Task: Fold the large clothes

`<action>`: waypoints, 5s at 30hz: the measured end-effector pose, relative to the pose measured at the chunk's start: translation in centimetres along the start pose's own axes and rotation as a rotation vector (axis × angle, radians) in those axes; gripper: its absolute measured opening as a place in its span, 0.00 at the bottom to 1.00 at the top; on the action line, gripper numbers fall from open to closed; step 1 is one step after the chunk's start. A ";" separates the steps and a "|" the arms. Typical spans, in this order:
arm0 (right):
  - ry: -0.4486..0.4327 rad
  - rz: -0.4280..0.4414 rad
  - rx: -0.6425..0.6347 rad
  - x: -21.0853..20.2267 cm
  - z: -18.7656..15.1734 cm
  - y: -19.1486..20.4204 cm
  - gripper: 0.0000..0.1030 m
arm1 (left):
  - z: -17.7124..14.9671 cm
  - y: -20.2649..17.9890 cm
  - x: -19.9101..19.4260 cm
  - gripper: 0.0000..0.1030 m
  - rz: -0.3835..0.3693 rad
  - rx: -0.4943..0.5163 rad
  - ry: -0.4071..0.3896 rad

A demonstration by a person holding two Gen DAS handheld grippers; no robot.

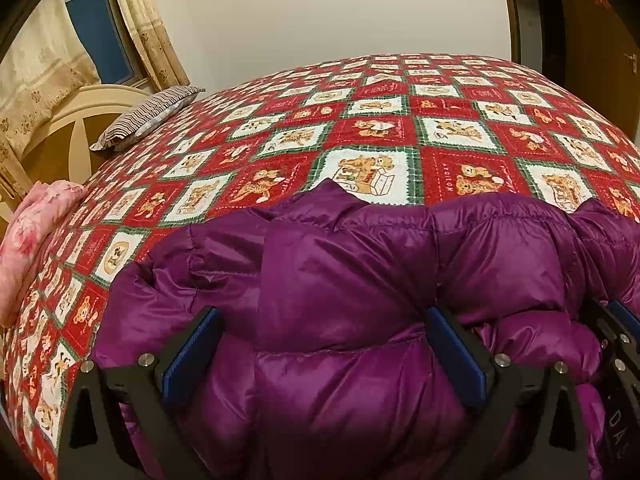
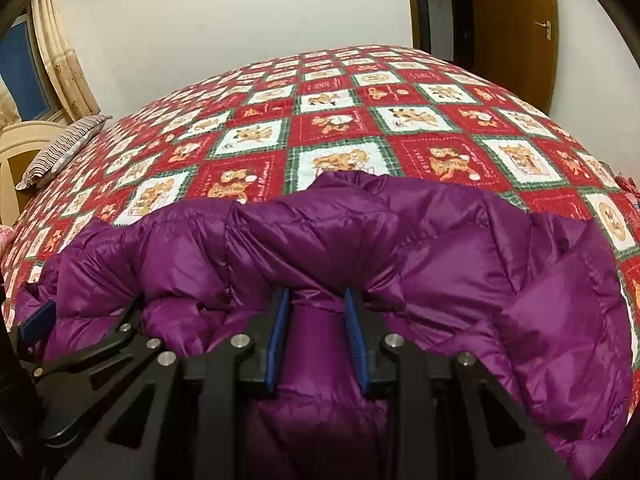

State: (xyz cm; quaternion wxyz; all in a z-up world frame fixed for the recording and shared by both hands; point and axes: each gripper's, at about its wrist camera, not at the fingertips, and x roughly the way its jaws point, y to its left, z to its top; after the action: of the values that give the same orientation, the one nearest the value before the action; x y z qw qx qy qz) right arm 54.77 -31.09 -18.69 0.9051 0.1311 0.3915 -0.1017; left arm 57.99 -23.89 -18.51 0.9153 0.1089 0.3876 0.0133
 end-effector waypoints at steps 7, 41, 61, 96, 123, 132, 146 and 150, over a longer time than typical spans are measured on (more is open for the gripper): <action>0.005 -0.010 -0.010 0.2 0.0 0.2 0.32 | 0.0 0.0 0.1 0.99 0.001 0.001 -0.002; -0.023 0.041 -0.183 -6.6 -7.3 0.3 0.36 | -6.9 2.1 -5.4 0.99 -0.105 0.034 -0.015; -0.024 0.008 -0.204 -6.5 -7.4 1.0 0.37 | -6.8 2.2 -5.3 0.99 -0.098 0.037 -0.017; 0.134 0.021 0.028 -33.5 -27.7 -18.7 0.72 | -28.0 26.4 -25.3 0.99 -0.153 -0.093 -0.028; -0.294 0.284 -0.046 -45.7 -23.2 -12.2 0.06 | -25.8 29.4 -40.8 0.05 -0.479 -0.022 -0.372; -0.337 0.263 -0.026 -37.7 -15.2 -10.5 0.06 | -19.7 23.7 -29.8 0.09 -0.294 0.128 -0.386; -0.236 0.138 0.022 -23.9 -5.9 -10.2 0.06 | -11.1 23.0 -17.4 0.23 -0.304 -0.060 -0.212; -0.191 0.130 0.029 -20.7 -5.5 -10.4 0.07 | -10.7 23.9 -16.2 0.31 -0.388 -0.132 -0.168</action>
State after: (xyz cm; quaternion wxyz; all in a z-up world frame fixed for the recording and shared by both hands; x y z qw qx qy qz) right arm 34.13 -37.45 -8.68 0.9410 0.1590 0.2927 -0.0605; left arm 40.49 -0.29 -9.30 0.9349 -0.0271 0.3222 -0.1468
